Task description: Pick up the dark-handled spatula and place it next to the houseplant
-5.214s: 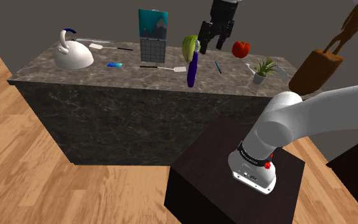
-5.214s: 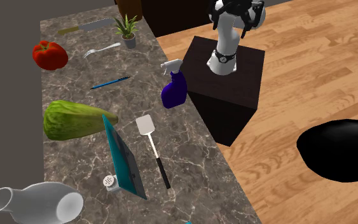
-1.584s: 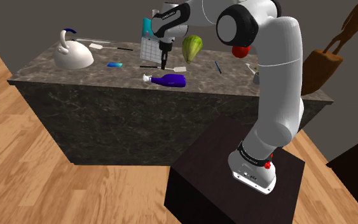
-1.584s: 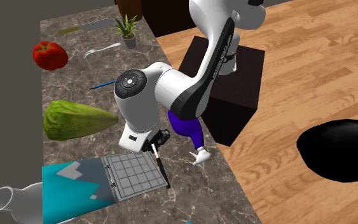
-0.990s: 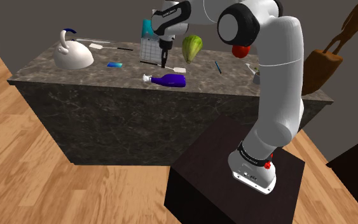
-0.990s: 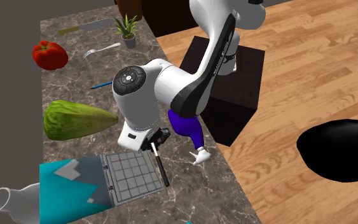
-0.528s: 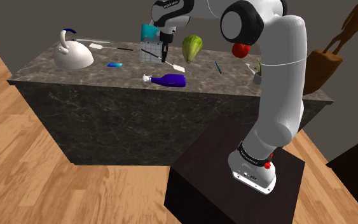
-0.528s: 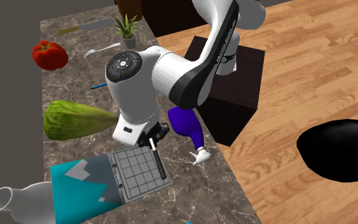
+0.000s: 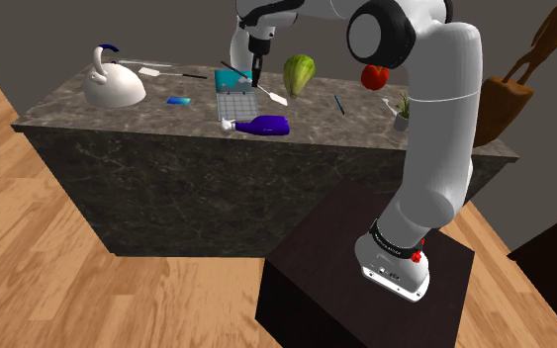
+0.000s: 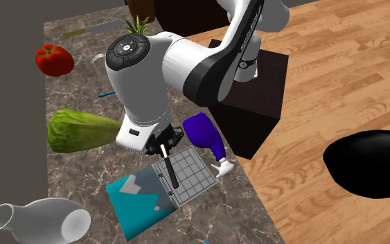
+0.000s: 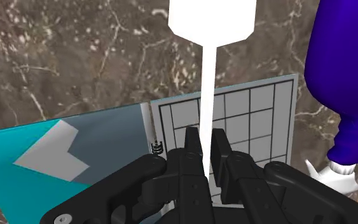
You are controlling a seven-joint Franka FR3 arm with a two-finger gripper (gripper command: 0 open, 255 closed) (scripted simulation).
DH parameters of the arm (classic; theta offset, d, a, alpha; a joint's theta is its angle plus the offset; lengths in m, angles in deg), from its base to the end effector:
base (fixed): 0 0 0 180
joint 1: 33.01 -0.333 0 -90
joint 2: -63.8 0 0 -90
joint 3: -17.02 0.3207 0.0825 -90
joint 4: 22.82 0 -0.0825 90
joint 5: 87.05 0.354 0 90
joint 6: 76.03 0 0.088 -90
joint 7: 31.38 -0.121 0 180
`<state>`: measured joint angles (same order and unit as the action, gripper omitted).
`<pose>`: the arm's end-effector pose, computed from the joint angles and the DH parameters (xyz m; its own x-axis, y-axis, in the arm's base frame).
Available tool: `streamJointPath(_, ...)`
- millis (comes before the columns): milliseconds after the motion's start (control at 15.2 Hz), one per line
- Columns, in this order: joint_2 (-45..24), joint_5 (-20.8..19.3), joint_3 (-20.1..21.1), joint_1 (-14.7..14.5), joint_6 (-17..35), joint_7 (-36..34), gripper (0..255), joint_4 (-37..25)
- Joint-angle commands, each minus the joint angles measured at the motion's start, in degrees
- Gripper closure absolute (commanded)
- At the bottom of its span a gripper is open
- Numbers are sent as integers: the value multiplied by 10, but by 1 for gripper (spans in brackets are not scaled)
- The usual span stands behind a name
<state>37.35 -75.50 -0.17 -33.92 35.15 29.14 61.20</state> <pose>0.6515 -0.1395 0.4275 0.7407 0.6685 0.0668 0.6700 -0.7424 -0.0001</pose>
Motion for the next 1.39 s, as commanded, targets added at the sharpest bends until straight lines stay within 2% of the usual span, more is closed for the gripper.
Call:
streamJointPath(0, 3, -2, -1, 0, -16, -2, 255, -13)
streamJointPath(726, 7, -6, -3, 6, -97, -10, 255, -91)
streamJointPath(1320, -5, -4, -4, 16, -174, -16, 255, -180)
